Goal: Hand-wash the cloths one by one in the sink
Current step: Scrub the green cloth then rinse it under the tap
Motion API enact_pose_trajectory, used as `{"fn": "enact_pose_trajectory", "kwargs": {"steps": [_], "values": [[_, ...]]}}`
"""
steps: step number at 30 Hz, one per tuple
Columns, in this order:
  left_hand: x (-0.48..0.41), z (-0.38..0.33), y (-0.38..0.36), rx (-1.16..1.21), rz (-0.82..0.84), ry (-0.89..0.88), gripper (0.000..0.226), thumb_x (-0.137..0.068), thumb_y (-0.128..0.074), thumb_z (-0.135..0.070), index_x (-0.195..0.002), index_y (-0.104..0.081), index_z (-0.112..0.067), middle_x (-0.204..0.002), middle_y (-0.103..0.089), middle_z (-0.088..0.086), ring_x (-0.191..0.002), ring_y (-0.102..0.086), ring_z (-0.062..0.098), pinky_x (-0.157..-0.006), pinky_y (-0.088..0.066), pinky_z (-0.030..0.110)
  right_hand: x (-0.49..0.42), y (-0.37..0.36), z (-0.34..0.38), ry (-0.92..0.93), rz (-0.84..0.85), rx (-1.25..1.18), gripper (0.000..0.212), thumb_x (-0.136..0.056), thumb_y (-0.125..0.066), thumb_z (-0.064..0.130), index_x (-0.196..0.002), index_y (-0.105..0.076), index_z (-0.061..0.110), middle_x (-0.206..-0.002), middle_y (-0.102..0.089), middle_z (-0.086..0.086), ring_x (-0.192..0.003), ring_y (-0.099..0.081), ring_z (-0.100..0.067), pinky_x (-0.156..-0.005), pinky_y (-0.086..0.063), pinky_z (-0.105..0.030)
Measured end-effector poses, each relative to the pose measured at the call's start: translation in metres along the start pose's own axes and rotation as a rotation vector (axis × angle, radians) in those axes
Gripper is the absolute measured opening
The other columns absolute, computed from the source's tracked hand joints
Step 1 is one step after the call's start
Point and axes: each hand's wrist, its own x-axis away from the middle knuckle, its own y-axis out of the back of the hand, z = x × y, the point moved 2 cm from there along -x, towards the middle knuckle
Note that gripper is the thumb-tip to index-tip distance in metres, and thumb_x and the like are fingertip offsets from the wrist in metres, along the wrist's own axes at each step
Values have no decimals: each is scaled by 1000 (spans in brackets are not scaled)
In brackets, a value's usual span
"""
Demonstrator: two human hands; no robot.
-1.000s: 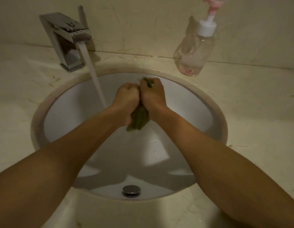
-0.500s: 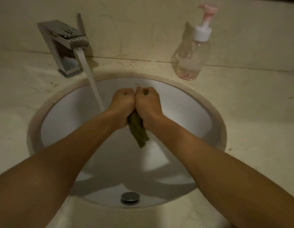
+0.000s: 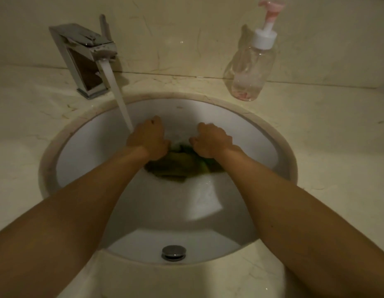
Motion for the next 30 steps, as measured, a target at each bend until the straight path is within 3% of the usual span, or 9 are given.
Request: {"fn": "enact_pose_trajectory", "kwargs": {"steps": [4,6,9,13,18,20,22,26,30], "values": [[0,-5,-11,-41,158,-178,23,-99,-56,-35,-108,-59,-14,-118,-61,12,-99,-57,29,-84,-44,36,2,-15,13,217,305,56,37,-100,-56,52,-122,-64,23,-105,-61,0,-100,-62,-22,-79,-44,-30],[1,-5,-27,-129,328,-190,36,-101,-48,-44,-119,-59,-16,-126,-60,14,-106,-57,29,-89,-44,35,-3,-25,4,224,267,160,52,-95,-60,59,-133,-60,23,-130,-58,-9,-124,-55,-33,-95,-46,-38],[-3,6,-44,-310,401,-80,70,-100,-37,-58,-155,-25,-16,-157,-24,19,-141,-31,40,-115,-30,48,-3,-31,-3,94,218,289,79,-98,-49,64,-162,-25,25,-171,-10,-5,-157,-7,-32,-121,-20,-61],[2,3,-36,-264,402,-73,56,-98,-53,-44,-141,-41,-10,-146,-36,17,-128,-45,38,-103,-42,45,1,-34,17,135,257,237,45,-98,-59,38,-139,-55,19,-141,-51,-10,-132,-47,-33,-107,-40,-53],[-1,-8,-15,430,243,90,23,-97,-49,-13,-114,-65,-7,-115,-66,15,-102,-62,32,-89,-51,39,-8,-22,21,5,178,-545,26,-102,-52,15,-118,-67,1,-111,-69,-18,-102,-67,-33,-92,-59,-44],[1,-18,-6,817,205,230,25,-103,-42,-19,-95,-64,-13,-97,-66,11,-87,-61,24,-74,-51,34,-10,-11,18,-76,41,-705,25,-100,-53,17,-119,-63,3,-111,-66,-18,-105,-66,-34,-94,-58,-48],[1,-27,-3,1028,189,299,36,-106,-34,-33,-97,-64,-16,-101,-69,13,-91,-65,25,-82,-55,39,-3,-3,25,-107,-37,-768,25,-103,-52,22,-123,-58,7,-112,-63,-13,-104,-63,-29,-92,-58,-42],[-2,-25,2,1090,-63,314,37,-108,-34,-29,-116,-63,-7,-108,-68,12,-95,-66,23,-83,-54,34,20,-2,57,-99,-56,-976,24,-110,-43,29,-122,-57,12,-103,-65,-9,-87,-66,-21,-56,-53,-22],[3,-30,8,1186,-123,339,31,-107,-39,-25,-111,-63,-6,-102,-70,13,-90,-70,24,-70,-55,31,27,-4,70,-99,-139,-1078,25,-109,-45,35,-122,-58,17,-102,-66,-6,-88,-66,-20,-66,-54,-29]]}}
